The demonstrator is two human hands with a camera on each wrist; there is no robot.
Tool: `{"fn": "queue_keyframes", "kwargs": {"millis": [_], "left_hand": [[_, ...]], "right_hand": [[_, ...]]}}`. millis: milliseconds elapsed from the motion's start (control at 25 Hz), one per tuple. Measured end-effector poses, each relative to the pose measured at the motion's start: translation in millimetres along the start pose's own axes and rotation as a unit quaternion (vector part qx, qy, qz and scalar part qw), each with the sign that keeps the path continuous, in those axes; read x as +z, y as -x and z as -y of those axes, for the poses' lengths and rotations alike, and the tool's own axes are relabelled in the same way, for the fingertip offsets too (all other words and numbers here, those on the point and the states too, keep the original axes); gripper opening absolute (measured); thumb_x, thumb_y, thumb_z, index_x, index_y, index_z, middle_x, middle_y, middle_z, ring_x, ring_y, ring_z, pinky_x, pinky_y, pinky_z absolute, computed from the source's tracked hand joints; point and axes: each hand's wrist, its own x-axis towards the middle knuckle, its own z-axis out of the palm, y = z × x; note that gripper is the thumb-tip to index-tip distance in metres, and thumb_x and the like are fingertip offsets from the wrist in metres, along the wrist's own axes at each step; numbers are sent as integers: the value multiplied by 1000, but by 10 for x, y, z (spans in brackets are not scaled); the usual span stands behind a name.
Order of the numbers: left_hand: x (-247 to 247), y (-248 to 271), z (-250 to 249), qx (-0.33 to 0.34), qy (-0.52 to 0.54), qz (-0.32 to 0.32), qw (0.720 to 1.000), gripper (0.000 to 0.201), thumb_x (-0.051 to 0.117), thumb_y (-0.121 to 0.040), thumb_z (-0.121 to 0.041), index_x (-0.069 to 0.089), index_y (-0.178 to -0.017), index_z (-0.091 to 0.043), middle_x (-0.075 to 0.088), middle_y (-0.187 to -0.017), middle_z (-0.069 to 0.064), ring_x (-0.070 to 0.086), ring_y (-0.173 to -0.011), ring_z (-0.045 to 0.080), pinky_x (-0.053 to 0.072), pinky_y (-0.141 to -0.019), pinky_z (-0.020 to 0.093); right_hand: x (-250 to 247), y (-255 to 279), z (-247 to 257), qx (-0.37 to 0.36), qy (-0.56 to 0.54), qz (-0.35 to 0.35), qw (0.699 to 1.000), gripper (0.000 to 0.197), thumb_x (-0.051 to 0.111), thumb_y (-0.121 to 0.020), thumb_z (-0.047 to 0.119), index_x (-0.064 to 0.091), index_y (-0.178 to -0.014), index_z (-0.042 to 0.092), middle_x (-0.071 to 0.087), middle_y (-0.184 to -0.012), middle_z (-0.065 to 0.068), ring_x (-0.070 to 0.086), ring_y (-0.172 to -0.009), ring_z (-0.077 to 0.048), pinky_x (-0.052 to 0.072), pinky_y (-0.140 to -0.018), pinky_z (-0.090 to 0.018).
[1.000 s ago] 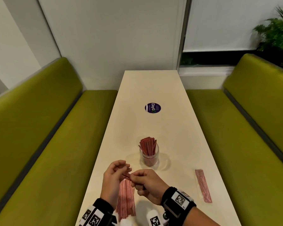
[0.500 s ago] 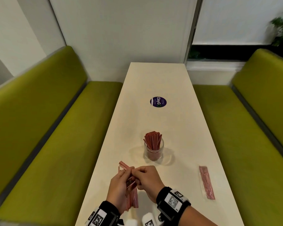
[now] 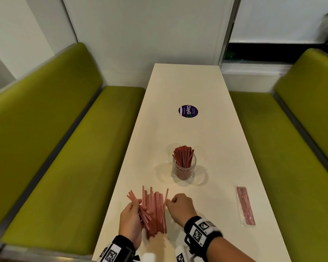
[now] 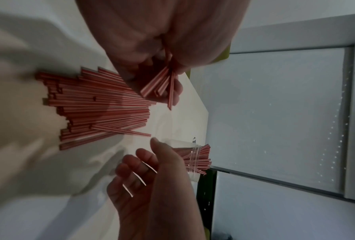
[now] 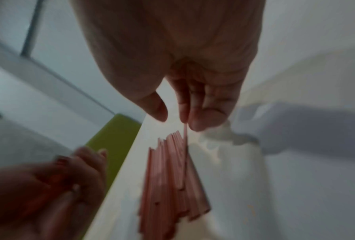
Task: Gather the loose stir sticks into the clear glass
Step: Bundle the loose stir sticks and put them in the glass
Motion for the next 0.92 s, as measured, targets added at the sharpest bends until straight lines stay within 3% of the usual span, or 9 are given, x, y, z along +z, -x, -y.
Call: {"fn": "queue_keyframes", "kwargs": {"millis": [120,200,440,520,640,800,920], "left_hand": [[-61,-13,54,-23,-36,4,999,31,39,-107,-26,58,-108,-2,47,-63,5,46,-52,17,40,-50,30],[-80,-8,51,-36,-42,13,998,34,38,-107,-30,57,-106,-1,43,-58,2,41,-48,14,36,-44,27],[-180,-25,-25,-31,-74,19,997,32,39,-106,-30,59,-100,-5,40,-56,0,38,-46,13,32,-44,25],[-202,-47,-29,-33,-82,18,996,32,41,-106,-30,59,-99,-4,41,-55,0,39,-44,13,33,-43,25],[-181,-59,-50,-32,-95,26,995,34,40,-106,-30,60,-100,-2,44,-55,1,42,-44,14,37,-42,25],[-63,-82,-34,-24,-92,38,995,39,40,-106,-27,58,-102,7,58,-65,14,62,-58,26,54,-52,32],[133,-38,-52,-39,-60,66,995,45,37,-107,-25,59,-106,14,70,-81,27,69,-70,36,58,-58,37]], "right_hand": [[132,-17,87,-2,149,18,989,38,60,-88,49,61,-97,12,65,-96,-7,62,-84,-24,50,-75,-30],[229,-23,161,-13,182,22,983,39,62,-89,45,63,-106,9,67,-107,-9,67,-97,-26,52,-80,-31],[341,-37,305,-26,224,52,973,12,50,-90,9,61,-94,9,68,-111,-14,67,-100,-31,51,-76,-30],[315,-33,328,-33,226,57,972,12,49,-90,6,53,-80,11,68,-106,-13,65,-90,-29,49,-72,-30],[270,-72,260,-26,189,58,980,31,49,-94,11,41,-65,17,55,-76,-1,54,-72,-21,45,-65,-28],[115,-97,156,-59,34,76,995,34,56,-96,23,51,-63,16,56,-62,0,60,-58,-18,58,-65,-36],[-11,3,205,-128,-81,114,982,21,61,-92,26,59,-72,19,62,-60,2,63,-56,-18,61,-66,-43]]}}
